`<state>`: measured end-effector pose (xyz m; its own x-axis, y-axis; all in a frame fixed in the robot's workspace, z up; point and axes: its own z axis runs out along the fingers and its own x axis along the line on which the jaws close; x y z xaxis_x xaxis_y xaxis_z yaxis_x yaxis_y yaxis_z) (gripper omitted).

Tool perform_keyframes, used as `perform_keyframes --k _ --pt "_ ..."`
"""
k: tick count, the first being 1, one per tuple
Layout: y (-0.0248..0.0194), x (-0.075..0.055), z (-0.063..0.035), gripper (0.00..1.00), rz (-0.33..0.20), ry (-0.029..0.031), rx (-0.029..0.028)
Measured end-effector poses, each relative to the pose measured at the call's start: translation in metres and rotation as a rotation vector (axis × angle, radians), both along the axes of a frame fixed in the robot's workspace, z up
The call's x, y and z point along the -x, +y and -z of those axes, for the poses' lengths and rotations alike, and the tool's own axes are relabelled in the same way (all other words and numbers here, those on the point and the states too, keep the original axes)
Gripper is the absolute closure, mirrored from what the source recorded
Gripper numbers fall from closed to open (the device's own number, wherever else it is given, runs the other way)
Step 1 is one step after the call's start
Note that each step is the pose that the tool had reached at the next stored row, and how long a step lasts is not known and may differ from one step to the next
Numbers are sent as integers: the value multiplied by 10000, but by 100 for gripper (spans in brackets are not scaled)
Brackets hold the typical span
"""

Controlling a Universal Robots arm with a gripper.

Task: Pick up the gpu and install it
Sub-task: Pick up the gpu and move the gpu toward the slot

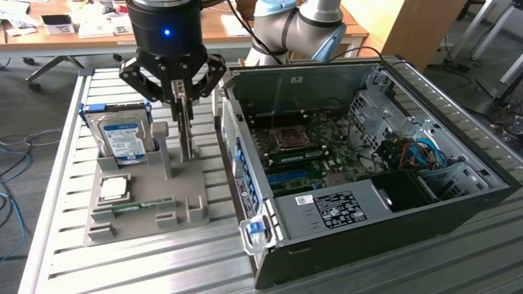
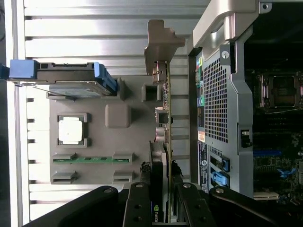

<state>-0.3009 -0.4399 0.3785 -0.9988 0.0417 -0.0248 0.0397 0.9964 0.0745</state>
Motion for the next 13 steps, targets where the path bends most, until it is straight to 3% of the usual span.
perform_keyframes --k 6,13 --pt "0 0 -14 73 -1 2 1" --pt "0 0 -102 73 0 0 0"
